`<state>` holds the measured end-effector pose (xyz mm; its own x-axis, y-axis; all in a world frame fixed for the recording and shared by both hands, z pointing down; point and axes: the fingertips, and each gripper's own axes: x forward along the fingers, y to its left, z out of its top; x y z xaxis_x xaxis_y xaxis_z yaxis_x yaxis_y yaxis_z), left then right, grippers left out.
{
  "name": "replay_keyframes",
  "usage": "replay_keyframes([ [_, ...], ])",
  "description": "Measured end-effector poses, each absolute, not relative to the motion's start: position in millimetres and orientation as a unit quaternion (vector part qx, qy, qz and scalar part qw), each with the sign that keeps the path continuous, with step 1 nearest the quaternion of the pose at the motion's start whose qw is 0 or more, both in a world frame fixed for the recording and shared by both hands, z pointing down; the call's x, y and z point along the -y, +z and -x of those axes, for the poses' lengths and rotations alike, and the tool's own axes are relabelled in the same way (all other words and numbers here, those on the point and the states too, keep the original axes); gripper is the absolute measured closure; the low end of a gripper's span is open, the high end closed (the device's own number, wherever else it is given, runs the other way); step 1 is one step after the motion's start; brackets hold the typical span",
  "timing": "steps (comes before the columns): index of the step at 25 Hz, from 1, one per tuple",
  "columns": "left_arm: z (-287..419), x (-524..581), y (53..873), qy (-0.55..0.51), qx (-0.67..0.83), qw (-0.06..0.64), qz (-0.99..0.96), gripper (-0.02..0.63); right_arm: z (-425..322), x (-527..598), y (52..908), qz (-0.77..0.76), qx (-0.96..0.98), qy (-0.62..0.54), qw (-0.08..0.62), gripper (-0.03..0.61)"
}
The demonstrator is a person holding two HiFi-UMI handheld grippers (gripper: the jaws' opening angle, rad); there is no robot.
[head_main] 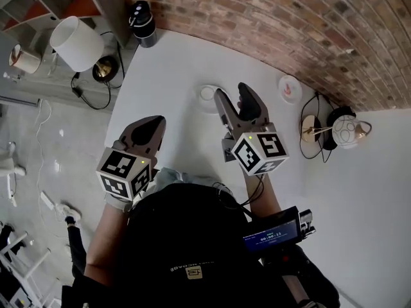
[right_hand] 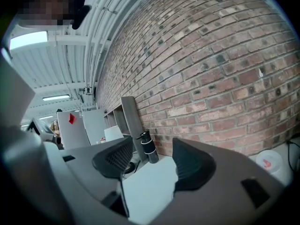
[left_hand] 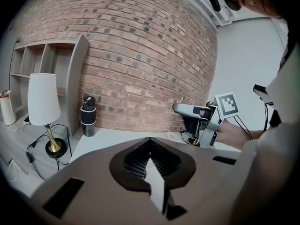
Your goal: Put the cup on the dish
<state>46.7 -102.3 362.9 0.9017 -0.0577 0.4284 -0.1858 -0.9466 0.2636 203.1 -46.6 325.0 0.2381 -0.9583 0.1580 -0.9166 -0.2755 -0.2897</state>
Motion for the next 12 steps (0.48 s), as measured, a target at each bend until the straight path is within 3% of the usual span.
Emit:
replay_keyframes([
  [12, -88, 103, 345, 0.186, 0.022, 0.154, -0.970, 0.609, -203, 11, 292, 0.796, -0.582, -0.133, 0.096, 0.308],
])
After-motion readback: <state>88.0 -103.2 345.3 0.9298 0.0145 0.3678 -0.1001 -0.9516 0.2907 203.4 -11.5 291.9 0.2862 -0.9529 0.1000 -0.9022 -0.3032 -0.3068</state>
